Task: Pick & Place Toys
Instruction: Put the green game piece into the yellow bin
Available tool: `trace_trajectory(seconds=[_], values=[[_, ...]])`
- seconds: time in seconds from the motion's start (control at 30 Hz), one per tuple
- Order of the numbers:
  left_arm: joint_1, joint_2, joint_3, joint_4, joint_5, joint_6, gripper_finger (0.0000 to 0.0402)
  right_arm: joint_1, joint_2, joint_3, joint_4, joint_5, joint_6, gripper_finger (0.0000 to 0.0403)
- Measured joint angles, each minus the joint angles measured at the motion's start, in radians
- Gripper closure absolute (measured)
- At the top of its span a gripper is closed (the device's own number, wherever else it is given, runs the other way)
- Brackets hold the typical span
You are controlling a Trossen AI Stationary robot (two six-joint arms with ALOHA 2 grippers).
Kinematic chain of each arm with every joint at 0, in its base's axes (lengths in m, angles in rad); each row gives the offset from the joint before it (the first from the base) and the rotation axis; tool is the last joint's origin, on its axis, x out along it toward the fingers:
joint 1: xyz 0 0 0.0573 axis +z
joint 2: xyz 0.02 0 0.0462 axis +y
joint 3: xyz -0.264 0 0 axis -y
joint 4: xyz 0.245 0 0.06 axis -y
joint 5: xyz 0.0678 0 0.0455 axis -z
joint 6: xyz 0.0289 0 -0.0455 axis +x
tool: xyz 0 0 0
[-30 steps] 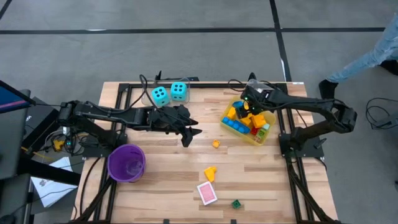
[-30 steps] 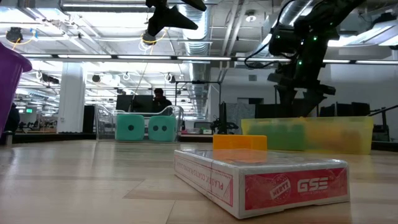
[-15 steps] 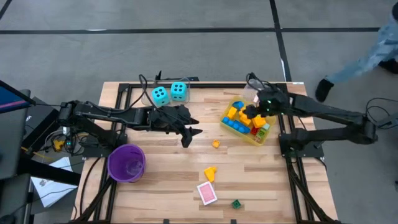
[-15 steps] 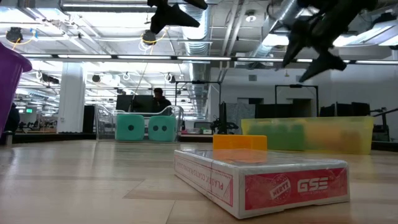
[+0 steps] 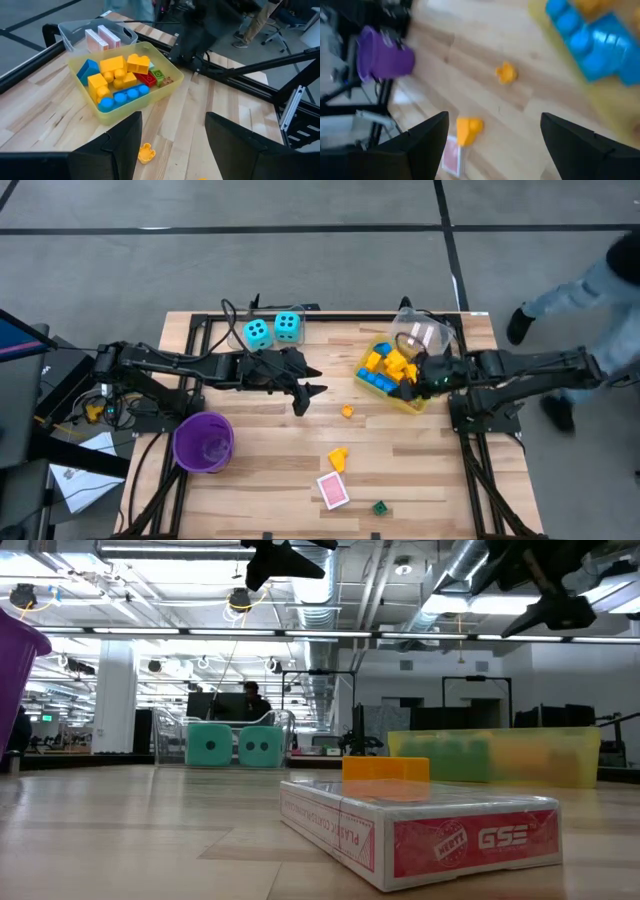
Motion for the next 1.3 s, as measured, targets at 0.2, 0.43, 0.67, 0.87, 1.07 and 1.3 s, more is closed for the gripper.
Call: trace_trajectory(seconds=[0.2, 0.43, 0.67, 0.87, 1.07, 1.3], values=[[0.000, 0.000, 0.000, 0.000, 0.000, 0.000, 0.0189, 0.165, 0.087, 0.000, 0.001, 0.024, 0.146, 0.0097], [0.000, 0.000, 0.000, 0.000, -0.001, 0.000, 0.0189, 0.366, 0.234, 0.000, 0.092, 0.025, 0.337, 0.0097], [0.000, 0.000, 0.000, 0.001, -0.001, 0.000, 0.0189, 0.541, 0.432, 0.000, 0.294, -0.002, 0.565, 0.0097], [0.000, 0.000, 0.000, 0.001, -0.002, 0.050, 0.0189, 0.625, 0.610, 0.077, 0.411, -0.052, 0.737, 0.0097], [0.000, 0.000, 0.000, -0.001, -0.002, 0.059, 0.0189, 0.645, 0.757, 0.230, 0.335, -0.094, 0.835, 0.0097], [0.000, 0.000, 0.000, 0.001, -0.001, 0.114, 0.0189, 0.650, 0.935, 0.501, 0.028, -0.185, 0.859, 0.0097]])
